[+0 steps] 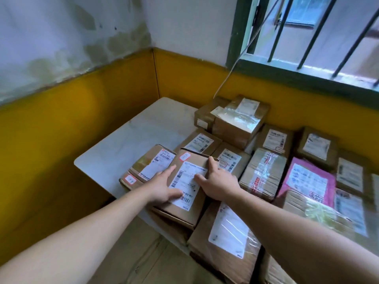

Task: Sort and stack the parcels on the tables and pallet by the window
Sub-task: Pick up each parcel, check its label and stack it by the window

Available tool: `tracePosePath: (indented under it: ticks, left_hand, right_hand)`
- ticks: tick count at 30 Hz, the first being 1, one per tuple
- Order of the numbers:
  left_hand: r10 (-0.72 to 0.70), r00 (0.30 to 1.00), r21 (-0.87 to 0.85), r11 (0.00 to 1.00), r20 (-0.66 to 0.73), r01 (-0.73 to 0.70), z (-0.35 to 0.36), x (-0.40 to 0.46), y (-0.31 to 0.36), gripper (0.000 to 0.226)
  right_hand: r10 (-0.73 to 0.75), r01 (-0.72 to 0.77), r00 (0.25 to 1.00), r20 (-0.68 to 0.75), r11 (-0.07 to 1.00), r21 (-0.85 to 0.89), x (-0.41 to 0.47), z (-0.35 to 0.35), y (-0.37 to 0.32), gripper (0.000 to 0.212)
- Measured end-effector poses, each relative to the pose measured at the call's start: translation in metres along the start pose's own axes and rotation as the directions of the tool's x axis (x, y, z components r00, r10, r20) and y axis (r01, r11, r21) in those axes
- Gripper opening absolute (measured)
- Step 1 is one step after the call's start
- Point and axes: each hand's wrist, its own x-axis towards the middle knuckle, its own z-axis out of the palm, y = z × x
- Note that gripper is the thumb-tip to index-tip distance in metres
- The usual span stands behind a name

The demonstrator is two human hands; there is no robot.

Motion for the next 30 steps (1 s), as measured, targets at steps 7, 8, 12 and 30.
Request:
tracePosePath:
  ticks: [7,8,12,30]
  left_hand:
    - [0.147,0.986,-0.149,0.976,-0.075,-0.157,-0.022,-0.002,0.011,0.094]
    - [0.192,0.976,-0.179,0.962,-0.102,-0.208,-0.026,-0.006,0.015,0.091]
    - [0.376,0.914,-0.200,0.894,-0.154,-0.401,-0.035,-0.026,0.020,0.083]
    - [0.723,0.681,-0.344,0.672,0.114,-0.656,0.057,-0.145,0.069,0.084]
  right_hand:
    - [0.067,0.010,0.980,-0.186,0.923,0.385,-0.001,-0.016,-0.017,0.084]
    - [0.090,0.031,0.970,-0.226,0.875,0.482,-0.005,-0.022,-0.021,0.083]
    - [0.218,0.111,0.907,-0.360,0.702,0.703,-0.029,-0.030,-0.033,0.082]
    - [0.641,-0.026,0.574,-0.509,0.636,0.772,-0.259,-0.001,0.026,0.076]
